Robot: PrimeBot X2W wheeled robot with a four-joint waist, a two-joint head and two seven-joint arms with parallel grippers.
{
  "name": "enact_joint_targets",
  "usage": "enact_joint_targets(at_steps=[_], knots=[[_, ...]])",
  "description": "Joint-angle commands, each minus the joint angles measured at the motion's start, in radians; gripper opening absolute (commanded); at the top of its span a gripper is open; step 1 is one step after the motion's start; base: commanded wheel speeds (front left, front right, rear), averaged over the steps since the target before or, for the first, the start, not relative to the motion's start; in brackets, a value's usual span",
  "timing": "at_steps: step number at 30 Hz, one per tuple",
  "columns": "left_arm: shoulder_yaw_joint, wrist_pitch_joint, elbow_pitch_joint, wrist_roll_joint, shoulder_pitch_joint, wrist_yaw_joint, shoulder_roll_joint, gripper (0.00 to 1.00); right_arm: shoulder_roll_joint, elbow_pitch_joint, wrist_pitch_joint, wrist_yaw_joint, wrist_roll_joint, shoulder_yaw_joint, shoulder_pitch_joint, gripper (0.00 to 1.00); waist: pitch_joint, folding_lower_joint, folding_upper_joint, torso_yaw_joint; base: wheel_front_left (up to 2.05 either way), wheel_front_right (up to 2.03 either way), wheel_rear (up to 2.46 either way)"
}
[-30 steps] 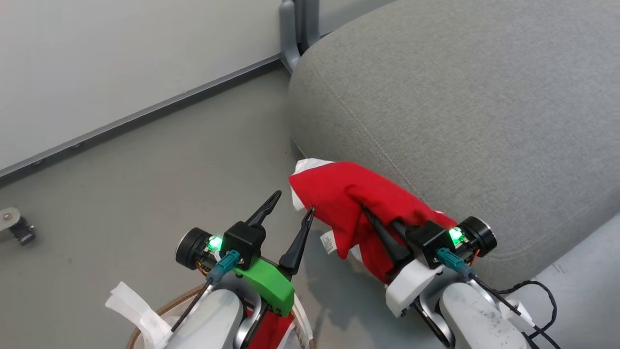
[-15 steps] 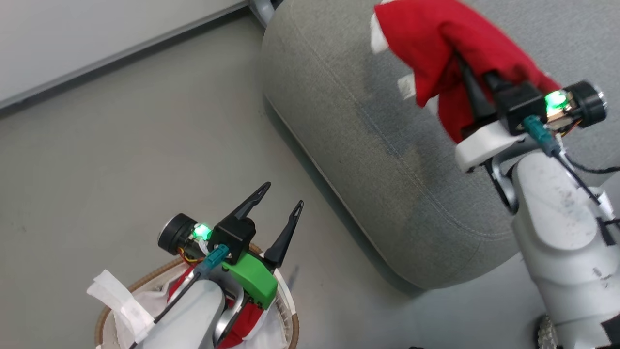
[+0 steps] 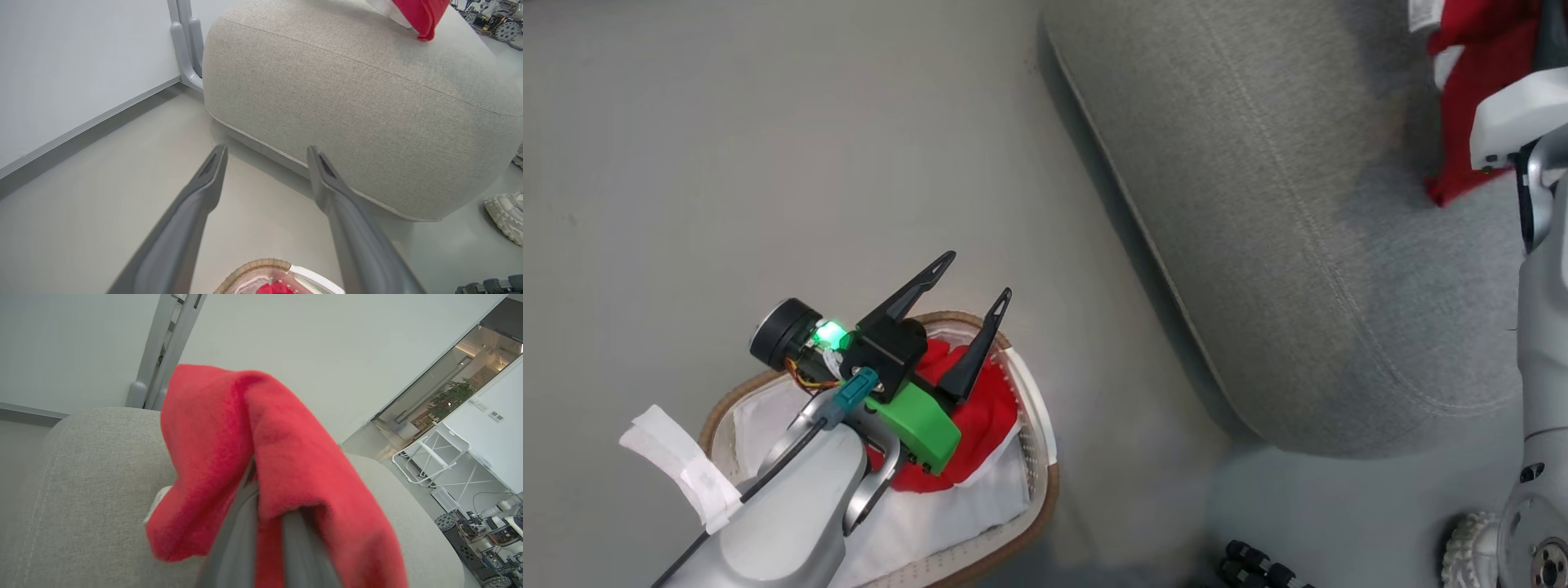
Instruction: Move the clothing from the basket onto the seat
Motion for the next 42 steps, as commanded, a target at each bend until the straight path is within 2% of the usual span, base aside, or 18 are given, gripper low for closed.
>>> enact_joint_targets(at_steps=[1, 2, 3, 9, 19, 26, 35, 42], knots=[[0.002, 0.000, 0.003, -0.012, -0.020, -0.002, 0.007, 1.00, 0.003, 0.013, -0.002, -0.002, -0.007, -0.032, 0.007, 0.13, 0.071, -0.0002, -0.0001, 0.082, 0.00, 0.00, 0.00], [0.004, 0.000, 0.006, -0.015, -0.020, -0.003, 0.008, 1.00, 0.019, 0.015, -0.002, -0.002, -0.026, -0.058, 0.028, 0.78, 0.071, -0.0002, -0.0001, 0.087, 0.00, 0.00, 0.00], [0.004, 0.000, 0.007, -0.017, -0.019, -0.003, 0.009, 1.00, 0.032, 0.014, -0.002, -0.002, -0.035, -0.074, 0.047, 1.00, 0.069, -0.0002, -0.0001, 0.089, 0.00, 0.00, 0.00], [0.032, 0.000, 0.030, -0.028, 0.014, -0.003, -0.002, 1.00, 0.080, -0.051, -0.002, -0.002, -0.021, -0.121, 0.143, 1.00, 0.034, -0.0002, -0.0001, 0.087, 0.00, 0.00, 0.00], [0.118, 0.000, 0.090, 0.012, 0.073, -0.003, -0.022, 1.00, 0.103, -0.091, -0.002, -0.002, 0.086, -0.026, 0.331, 1.00, -0.088, -0.0002, -0.0001, 0.090, 0.00, 0.00, 0.00], [0.241, 0.000, 0.095, 0.049, 0.131, 0.015, -0.046, 1.00, 0.106, -0.111, -0.002, -0.002, 0.201, 0.095, 0.425, 1.00, -0.162, -0.0002, -0.0001, 0.118, 0.00, 0.00, 0.00], [0.457, 0.000, 0.067, 0.093, 0.225, 0.044, -0.078, 1.00, 0.107, -0.176, -0.002, -0.002, 0.351, 0.254, 0.493, 1.00, -0.255, -0.0002, -0.0001, 0.184, 0.00, 0.00, 0.00], [0.595, 0.000, 0.025, 0.147, 0.314, 0.054, -0.115, 1.00, 0.106, -0.183, -0.002, -0.002, 0.407, 0.337, 0.531, 1.00, -0.322, -0.0002, -0.0001, 0.234, 0.00, 0.00, 0.00]])
